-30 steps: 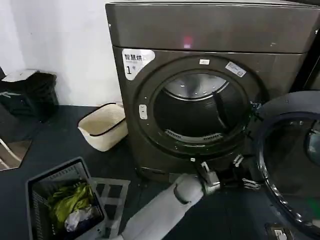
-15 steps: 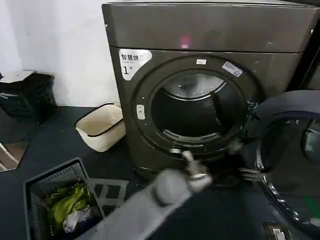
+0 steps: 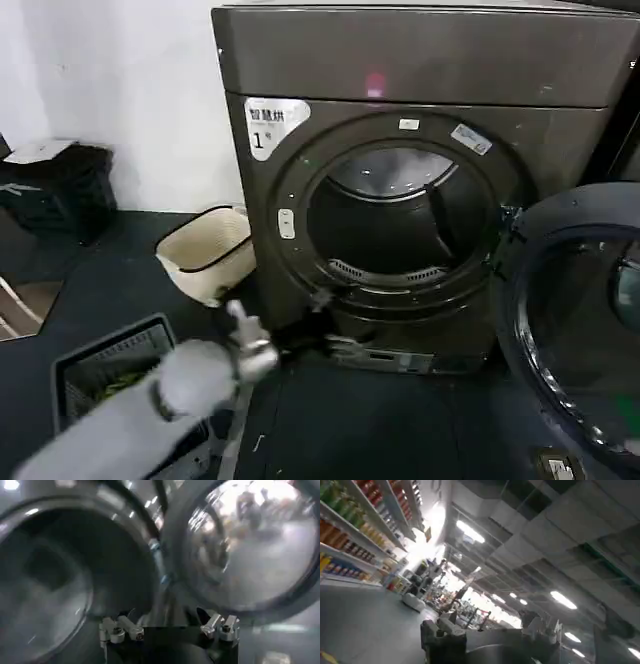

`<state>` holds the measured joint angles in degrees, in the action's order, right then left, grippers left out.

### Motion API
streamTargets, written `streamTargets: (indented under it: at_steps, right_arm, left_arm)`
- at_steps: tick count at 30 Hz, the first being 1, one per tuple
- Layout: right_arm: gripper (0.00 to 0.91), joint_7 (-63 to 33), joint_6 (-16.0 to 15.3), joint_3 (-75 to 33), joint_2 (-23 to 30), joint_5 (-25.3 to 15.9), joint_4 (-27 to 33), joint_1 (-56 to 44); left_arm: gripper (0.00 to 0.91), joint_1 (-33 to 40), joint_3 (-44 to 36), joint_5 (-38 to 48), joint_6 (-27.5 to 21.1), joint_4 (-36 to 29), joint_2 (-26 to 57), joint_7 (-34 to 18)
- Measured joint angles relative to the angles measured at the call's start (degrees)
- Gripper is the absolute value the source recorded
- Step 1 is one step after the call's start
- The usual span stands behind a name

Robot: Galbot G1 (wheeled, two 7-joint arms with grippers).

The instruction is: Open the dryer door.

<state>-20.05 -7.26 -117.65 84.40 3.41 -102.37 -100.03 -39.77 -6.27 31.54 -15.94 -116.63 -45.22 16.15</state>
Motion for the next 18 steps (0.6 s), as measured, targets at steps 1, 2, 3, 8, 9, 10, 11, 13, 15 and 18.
streamTargets:
  at_steps: [1,2,3,8,9,10,11,13,15,18]
  right_arm:
    - [0.907,0.01,0.01,0.27,-0.25,-0.08,0.23,0.00]
    - [0.907,0.01,0.07,0.49,-0.51,-0.15,0.49,0.00]
    - [0.907,0.01,0.14,0.72,-0.74,-0.18,0.77,0.00]
    - [0.907,0.02,0.23,1.73,-1.90,-0.32,1.99,0.25]
    - [0.907,0.02,0.20,1.93,-2.08,-0.33,2.12,0.31]
    - [0.907,0.02,0.07,2.16,-2.21,-0.34,2.26,0.35]
    - [0.907,0.02,-0.06,2.38,-2.29,-0.34,2.44,0.36]
    - [0.907,0.00,-0.09,2.72,-2.32,-0.34,2.73,0.27]
    - [0.907,-0.17,0.25,3.00,-2.39,-0.30,3.15,0.08]
    - [0.907,-0.29,1.10,3.57,-2.69,0.16,4.25,-0.32]
  left_arm:
    - [0.907,-0.73,1.20,0.84,-0.82,-0.57,1.51,-0.37]
    - [0.907,-1.58,2.50,2.01,-1.73,-1.14,2.96,-0.88]
    - [0.907,-2.57,4.10,3.64,-3.18,-1.55,4.59,-1.78]
    - [0.907,-6.29,10.58,9.88,-7.69,-1.43,11.07,-6.16]
    - [0.907,-6.70,11.75,11.37,-9.19,-1.06,12.23,-7.46]
    - [0.907,-6.78,12.63,12.73,-10.84,-0.55,13.26,-8.69]
    - [0.907,-6.82,13.26,14.04,-12.21,-0.18,14.13,-9.64]
    - [0.907,-6.42,13.88,16.53,-16.01,0.21,15.88,-11.64]
    - [0.907,-5.73,14.15,19.15,-19.59,0.36,17.34,-12.67]
    - [0.907,-4.65,14.11,22.77,-24.46,1.10,19.59,-13.72]
